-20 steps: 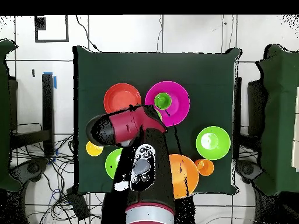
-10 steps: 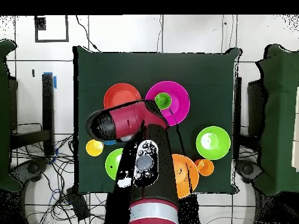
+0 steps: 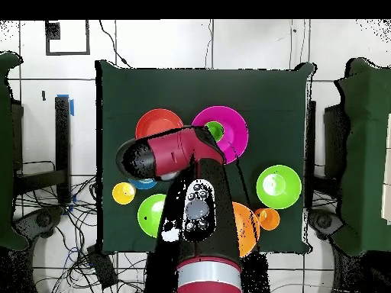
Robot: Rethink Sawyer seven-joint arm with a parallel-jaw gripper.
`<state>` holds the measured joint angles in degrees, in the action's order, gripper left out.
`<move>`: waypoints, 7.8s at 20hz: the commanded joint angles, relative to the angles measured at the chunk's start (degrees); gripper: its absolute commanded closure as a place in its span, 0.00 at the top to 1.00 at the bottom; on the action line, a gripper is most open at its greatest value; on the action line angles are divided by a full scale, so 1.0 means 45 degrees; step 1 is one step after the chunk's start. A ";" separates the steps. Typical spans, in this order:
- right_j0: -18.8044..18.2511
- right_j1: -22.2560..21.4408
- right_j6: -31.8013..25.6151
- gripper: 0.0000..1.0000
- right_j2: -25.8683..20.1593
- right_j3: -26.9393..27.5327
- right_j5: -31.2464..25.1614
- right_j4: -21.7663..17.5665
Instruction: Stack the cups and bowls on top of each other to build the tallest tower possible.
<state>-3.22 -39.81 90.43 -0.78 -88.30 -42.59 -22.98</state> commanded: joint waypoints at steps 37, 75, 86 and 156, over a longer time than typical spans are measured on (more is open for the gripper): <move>-0.1111 0.0187 -0.2630 0.00 -0.2130 0.0985 -0.1984 -0.0860; -0.1982 0.1576 -0.3737 0.00 -0.3606 0.2910 -0.2887 -0.1562; -0.2120 0.1658 -0.3615 0.00 -0.3802 0.3119 -0.3381 -0.1932; -0.3376 0.2087 -0.4636 0.00 -0.4505 0.3628 -0.3841 -0.2523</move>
<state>-17.83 -33.83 90.18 -16.18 -73.85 -55.68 -27.51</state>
